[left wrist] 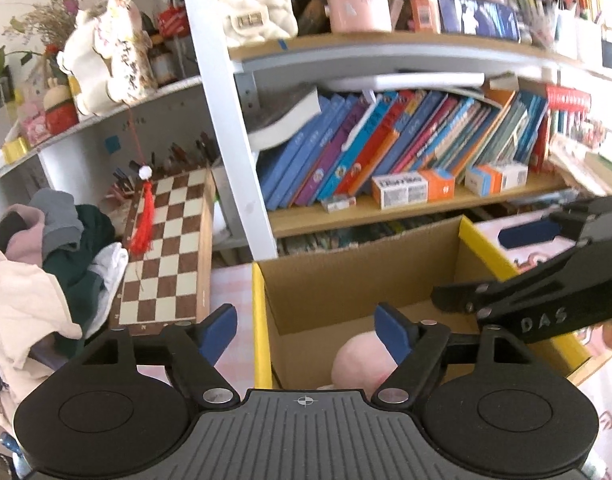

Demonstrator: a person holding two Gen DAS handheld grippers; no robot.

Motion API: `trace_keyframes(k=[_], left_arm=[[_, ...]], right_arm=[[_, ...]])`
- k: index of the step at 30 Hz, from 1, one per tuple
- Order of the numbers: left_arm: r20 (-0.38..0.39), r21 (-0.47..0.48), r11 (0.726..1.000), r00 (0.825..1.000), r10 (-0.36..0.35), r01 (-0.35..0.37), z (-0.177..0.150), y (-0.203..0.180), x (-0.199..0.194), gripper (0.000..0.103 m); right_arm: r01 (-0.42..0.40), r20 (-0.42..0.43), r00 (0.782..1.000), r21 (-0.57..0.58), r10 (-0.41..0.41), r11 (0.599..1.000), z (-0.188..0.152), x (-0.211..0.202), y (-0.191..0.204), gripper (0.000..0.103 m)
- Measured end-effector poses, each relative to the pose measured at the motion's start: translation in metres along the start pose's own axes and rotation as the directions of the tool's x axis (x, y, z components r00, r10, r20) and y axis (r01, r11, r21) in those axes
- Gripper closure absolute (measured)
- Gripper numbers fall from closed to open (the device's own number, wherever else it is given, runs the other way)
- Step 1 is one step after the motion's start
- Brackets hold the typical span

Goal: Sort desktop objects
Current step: 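Withdraw the right gripper from the box back toward the table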

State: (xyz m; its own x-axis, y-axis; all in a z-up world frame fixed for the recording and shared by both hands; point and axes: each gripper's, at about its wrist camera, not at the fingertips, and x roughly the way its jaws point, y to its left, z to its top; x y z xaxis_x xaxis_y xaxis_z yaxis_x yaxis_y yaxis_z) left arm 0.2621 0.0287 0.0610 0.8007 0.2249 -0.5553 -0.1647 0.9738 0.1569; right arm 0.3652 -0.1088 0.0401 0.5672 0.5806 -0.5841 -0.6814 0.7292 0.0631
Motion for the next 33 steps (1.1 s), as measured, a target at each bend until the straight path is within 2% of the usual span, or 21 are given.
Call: trace_keyframes(k=[5,10,15,25,33], left_arm=[[0.033,-0.002,1.000,0.999,-0.020,0.020,0.000,-0.001,-0.015,0.023],[0.079,-0.009,0.999,0.996,-0.050,0.051,-0.004,0.002,-0.036,0.018],[0.101,-0.027,0.997,0.992,-0.073,0.076,-0.015,0.008,-0.052,0.018],[0.090,-0.043,0.990,0.988,-0.128,0.132,-0.044,0.014,-0.082,0.018],[0.068,-0.042,0.985,0.984,-0.162,0.165,-0.067,0.014,-0.100,0.018]], right_arm=[[0.016,0.030,0.999,0.007,-0.016,1.000,0.000,-0.016,0.005,0.008],[0.053,0.063,0.996,0.026,-0.055,0.998,-0.003,-0.039,0.012,0.007],[0.098,0.088,0.991,0.032,-0.100,0.995,-0.009,-0.063,0.023,0.007],[0.168,0.115,0.978,0.068,-0.175,0.983,-0.038,-0.105,0.044,0.007],[0.212,0.082,0.972,0.092,-0.220,0.973,-0.069,-0.127,0.059,0.007]])
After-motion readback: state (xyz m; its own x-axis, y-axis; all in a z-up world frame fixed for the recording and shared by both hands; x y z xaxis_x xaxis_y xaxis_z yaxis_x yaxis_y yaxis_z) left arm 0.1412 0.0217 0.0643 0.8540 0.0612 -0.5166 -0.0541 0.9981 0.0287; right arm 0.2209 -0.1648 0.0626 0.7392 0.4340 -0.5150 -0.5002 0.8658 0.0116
